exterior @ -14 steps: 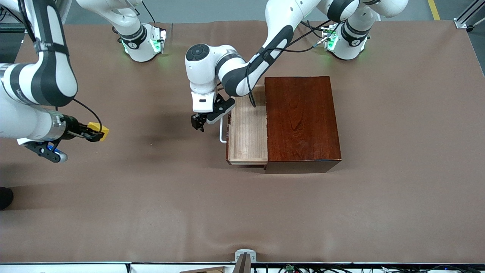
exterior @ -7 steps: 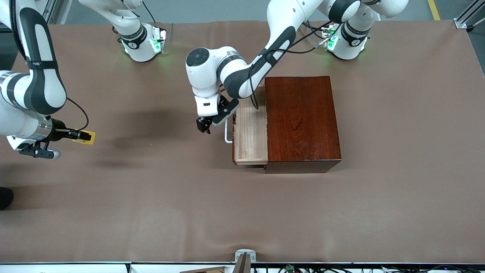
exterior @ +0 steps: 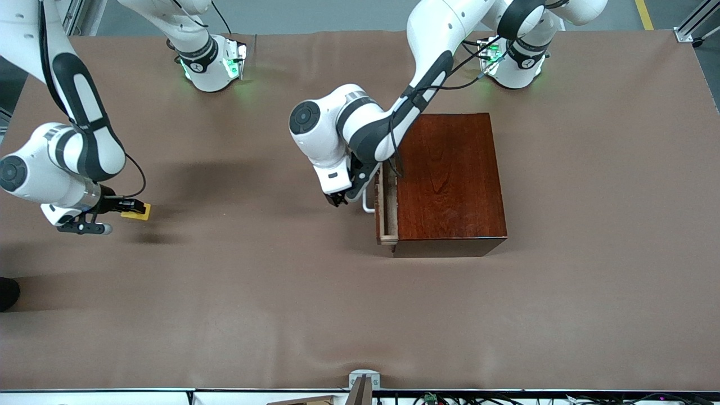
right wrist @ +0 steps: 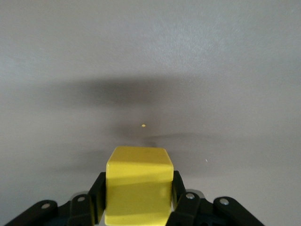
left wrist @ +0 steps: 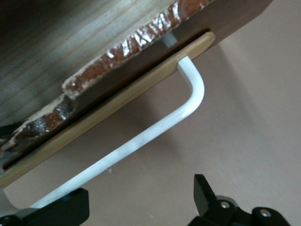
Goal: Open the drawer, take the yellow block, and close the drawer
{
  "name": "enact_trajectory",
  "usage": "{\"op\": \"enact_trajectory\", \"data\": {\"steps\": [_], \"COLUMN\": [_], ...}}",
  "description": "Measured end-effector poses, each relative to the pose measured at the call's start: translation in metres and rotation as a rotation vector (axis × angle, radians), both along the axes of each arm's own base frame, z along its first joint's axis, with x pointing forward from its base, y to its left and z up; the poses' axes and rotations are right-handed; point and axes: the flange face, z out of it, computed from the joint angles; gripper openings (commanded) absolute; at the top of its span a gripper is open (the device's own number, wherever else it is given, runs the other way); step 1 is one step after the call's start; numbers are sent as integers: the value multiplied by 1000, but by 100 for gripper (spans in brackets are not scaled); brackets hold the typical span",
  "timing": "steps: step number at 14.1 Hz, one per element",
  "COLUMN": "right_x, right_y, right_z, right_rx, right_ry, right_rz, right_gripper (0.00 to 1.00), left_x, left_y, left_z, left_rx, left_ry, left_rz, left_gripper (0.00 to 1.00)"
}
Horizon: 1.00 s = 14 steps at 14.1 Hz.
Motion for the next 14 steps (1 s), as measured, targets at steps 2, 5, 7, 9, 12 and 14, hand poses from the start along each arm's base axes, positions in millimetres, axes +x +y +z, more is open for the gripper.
{"op": "enact_trajectory", "data": {"steps": [2, 5, 7, 9, 12, 14], "right_x": [-1, -2, -3, -1, 16, 28], "right_y": [1, 1, 2, 3, 2, 2], "right_z": [-14, -17, -18, -14, 22, 62], "right_rx": [-1, 0, 3, 16, 45, 66], "right_ry": [10, 13, 23, 57, 115, 149], "right_rz": [5, 3, 4, 5, 9, 13], "right_gripper": [40, 100, 100, 100, 100, 100], "left_x": [6, 18, 22, 23, 28, 41], "left_y": [11, 29, 33, 33, 31, 51], "left_z": [-2, 0, 3, 4, 29, 68], "left_rx": [32, 72, 57, 55, 20, 28], "left_ry": [22, 52, 71, 71, 52, 64], "left_rz": [21, 57, 77, 77, 62, -3], "left_gripper": [100, 100, 100, 100, 100, 100]}}
